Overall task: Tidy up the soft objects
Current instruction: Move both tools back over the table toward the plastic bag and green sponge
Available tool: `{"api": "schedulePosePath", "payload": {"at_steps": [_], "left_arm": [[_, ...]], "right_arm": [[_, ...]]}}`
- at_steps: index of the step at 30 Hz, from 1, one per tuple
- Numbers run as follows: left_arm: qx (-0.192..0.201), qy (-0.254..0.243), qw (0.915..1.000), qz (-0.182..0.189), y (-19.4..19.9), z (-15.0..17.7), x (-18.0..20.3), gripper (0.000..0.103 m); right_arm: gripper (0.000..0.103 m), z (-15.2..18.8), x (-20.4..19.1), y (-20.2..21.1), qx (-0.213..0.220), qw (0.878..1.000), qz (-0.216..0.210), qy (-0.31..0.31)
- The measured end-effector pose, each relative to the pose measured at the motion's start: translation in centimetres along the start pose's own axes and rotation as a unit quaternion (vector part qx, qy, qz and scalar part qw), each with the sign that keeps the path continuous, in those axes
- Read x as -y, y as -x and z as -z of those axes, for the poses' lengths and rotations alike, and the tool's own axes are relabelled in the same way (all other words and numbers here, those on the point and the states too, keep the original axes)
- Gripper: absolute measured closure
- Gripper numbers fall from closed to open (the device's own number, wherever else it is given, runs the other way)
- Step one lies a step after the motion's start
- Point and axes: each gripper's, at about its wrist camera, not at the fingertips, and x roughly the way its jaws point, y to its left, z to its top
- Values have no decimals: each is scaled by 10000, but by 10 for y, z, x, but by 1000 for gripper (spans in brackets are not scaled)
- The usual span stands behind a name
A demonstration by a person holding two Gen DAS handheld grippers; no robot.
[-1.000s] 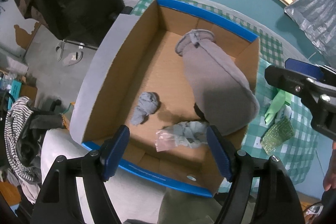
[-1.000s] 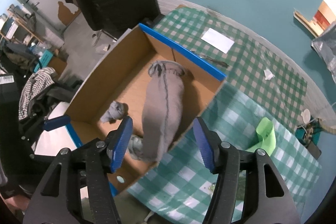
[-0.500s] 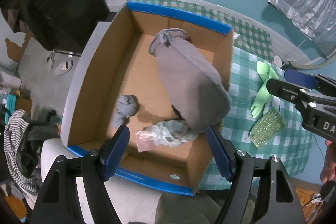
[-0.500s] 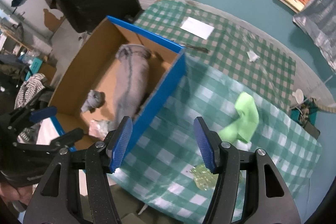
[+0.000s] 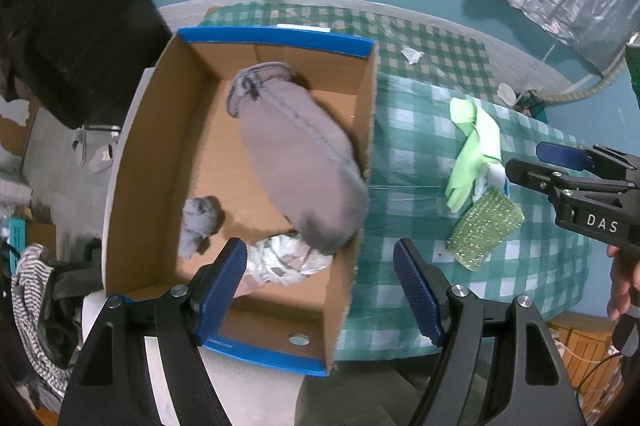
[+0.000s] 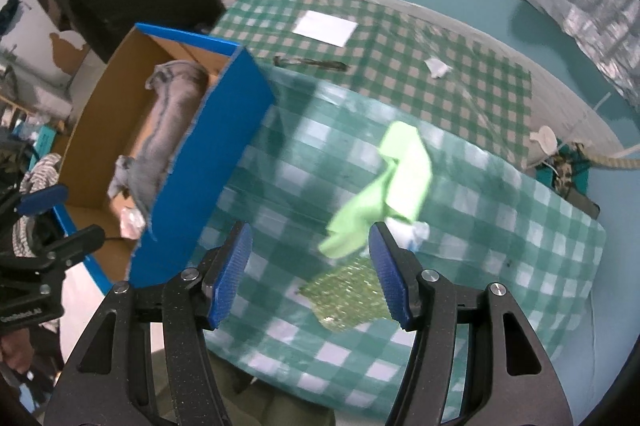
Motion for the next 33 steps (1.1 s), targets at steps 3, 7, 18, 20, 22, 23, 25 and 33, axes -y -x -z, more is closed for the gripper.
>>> {"api": "schedulePosePath", "payload": {"at_steps": [3,7,18,20,22,23,25,33], "left_arm": [[14,-97,9999,27,0,0,9,26],[31,-236,9997,69,-1,-2,23,26],[-37,-709,9974,103,-13,-3,66,26],[-45,-812,9966,97,-15,-2,73,26],[-42,-916,9958,75,-18,-1,81,26],[-49,-970,9953,58,-20,-1,85,26],[-69,-1039,9946,43,-24,-1,90,26],[-220,-1212,9924,1,-44,1,106,26]], "right_arm": [[42,6,15,1,-17,9999,48,-114],[42,13,30,0,-76,9996,97,-243],[42,35,68,-15,-325,9979,247,-496],[42,37,72,-18,-355,9977,254,-518],[42,39,77,-21,-392,9974,240,-554],[42,40,79,-22,-401,9973,227,-569],[42,42,84,-26,-435,9970,216,-609],[42,57,93,-56,-701,9955,-58,-630]]}}
